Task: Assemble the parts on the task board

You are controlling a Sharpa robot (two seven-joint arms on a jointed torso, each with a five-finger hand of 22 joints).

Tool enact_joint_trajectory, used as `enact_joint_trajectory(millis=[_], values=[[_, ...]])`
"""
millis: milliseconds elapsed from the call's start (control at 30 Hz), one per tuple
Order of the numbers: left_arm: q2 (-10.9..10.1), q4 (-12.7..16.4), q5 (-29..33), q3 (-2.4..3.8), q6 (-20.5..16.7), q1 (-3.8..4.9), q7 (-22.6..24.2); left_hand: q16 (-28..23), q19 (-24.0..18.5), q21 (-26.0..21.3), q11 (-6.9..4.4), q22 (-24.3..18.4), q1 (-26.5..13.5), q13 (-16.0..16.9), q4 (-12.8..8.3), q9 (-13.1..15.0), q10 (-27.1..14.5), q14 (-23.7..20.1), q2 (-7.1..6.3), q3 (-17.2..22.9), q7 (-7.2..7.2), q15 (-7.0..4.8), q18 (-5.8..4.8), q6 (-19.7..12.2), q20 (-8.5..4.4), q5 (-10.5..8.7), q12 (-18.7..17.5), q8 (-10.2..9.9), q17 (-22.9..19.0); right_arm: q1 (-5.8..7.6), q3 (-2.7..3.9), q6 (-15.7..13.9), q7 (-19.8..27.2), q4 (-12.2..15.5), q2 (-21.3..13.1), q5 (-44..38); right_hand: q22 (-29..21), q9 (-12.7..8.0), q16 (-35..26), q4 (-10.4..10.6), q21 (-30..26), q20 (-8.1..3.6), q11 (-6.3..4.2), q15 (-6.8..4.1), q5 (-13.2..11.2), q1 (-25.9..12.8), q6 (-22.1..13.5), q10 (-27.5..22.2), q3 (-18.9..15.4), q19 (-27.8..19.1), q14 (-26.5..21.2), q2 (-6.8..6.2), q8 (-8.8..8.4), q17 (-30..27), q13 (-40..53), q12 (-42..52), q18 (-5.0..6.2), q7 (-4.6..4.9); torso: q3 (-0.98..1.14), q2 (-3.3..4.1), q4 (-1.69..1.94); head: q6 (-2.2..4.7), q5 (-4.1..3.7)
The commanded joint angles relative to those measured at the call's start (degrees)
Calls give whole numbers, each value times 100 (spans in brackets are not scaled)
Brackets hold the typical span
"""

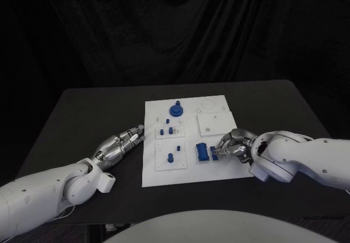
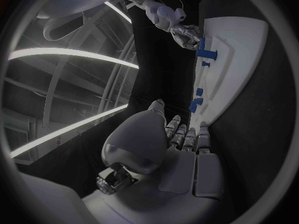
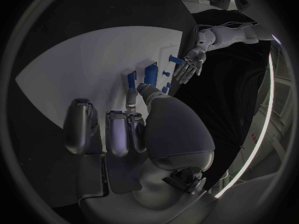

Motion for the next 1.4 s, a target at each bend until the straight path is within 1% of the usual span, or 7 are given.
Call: enact_joint_trajectory(millis=[33, 533, 867, 1133, 1200, 1267, 1400], values=[[2, 9, 9, -1, 47, -14, 215, -21, 6, 29, 18, -7, 39, -3, 6, -9, -16, -2, 0, 38, -1, 40, 50, -36, 33, 15, 0, -15, -5, -10, 0, 37, -22, 37, -28, -29, 1020, 33, -6, 39, -16, -53, -38, -56, -31, -54, -37, 597, -1, 13, 398, -45, 56, 395, 1506, 15, 102, -6, 2, 0, 0, -1, 0], [2, 0, 9, -1, 35, -22, 303, -21, 5, 29, 19, -9, 37, 0, 0, -5, -2, -2, -8, 45, 0, 40, 49, -12, 33, 17, 3, -11, -5, -11, -1, -451, 633, 123, -153, -45, 1025, 203, -9, 410, -8, -78, -59, -77, -618, -289, -217, 597, -169, 26, 399, -65, 393, 397, 1506, 15, 97, -26, 0, -3, 0, -1, 1], [-67, 109, 9, 0, -167, -23, 693, -21, 13, 35, -2, -8, 55, 8, -50, 10, 46, -2, -70, 74, -18, 9, 56, 100, 9, 62, 13, 14, -5, -2, 0, -1254, 1989, 258, -473, -555, 1052, -13, 9, 277, 69, -92, -86, -96, -406, 418, -101, 597, 69, 52, 409, -117, 301, 444, 1506, 15, 79, -57, 4, -42, -13, -1, -5], [-72, 184, 9, 0, -242, -23, 899, -21, -5, 26, -40, -32, -39, 5, 35, 12, 37, -2, -86, 37, -50, -32, 52, 146, -38, 87, 9, 16, -5, -6, -2, -1386, 2259, 210, -552, -739, 878, -115, -304, 564, -503, -93, -93, -106, -1145, 625, 51, 597, 53, -199, 225, -98, 327, -231, 1506, 15, 196, -76, 11, -92, -37, -1, -41], [-118, 283, 9, 0, -280, -22, 966, -21, -9, 25, -68, -39, -117, 5, 144, 15, 42, -2, -106, -33, -77, -60, 49, 198, -69, 81, 9, 21, -5, -7, -2, -1632, 2524, 155, -547, -710, 541, -337, -884, 687, -1594, -32, -38, -32, -1254, 626, 139, -109, 46, -715, -173, -38, 101, -1273, 770, -375, 394, -19, 17, -129, -77, -1, -28], [-173, 388, 9, 1, -321, -19, 1002, -21, -11, 26, -92, -46, -212, 4, 250, 15, 40, -2, -110, -132, -97, -77, 45, 221, -88, 36, 8, 19, -5, -7, -2, -1830, 2814, 96, -529, -592, -335, -725, -2550, 725, -4086, 169, 166, 188, -1186, 170, 193, -2202, 36, -2056, -1478, 177, -383, -3663, -1277, -1888, 736, 136, 18, -152, -95, -1, -35], [-292, 598, 9, 1, -399, 18, 1050, -21, -13, 29, -176, -54, -358, -10, 261, 1, -40, -2, -52, -268, -176, -120, 53, 133, -119, -140, -7, -4, -5, -7, -2, -2043, 3527, -53, -466, -88, -1168, -1255, -4180, 602, -5406, 603, 641, 744, -1180, -573, 82, -4162, -20, -3005, -3046, 445, -1130, -4864, -3374, -4013, 645, 576, 22, -242, -161, -1, 6]])
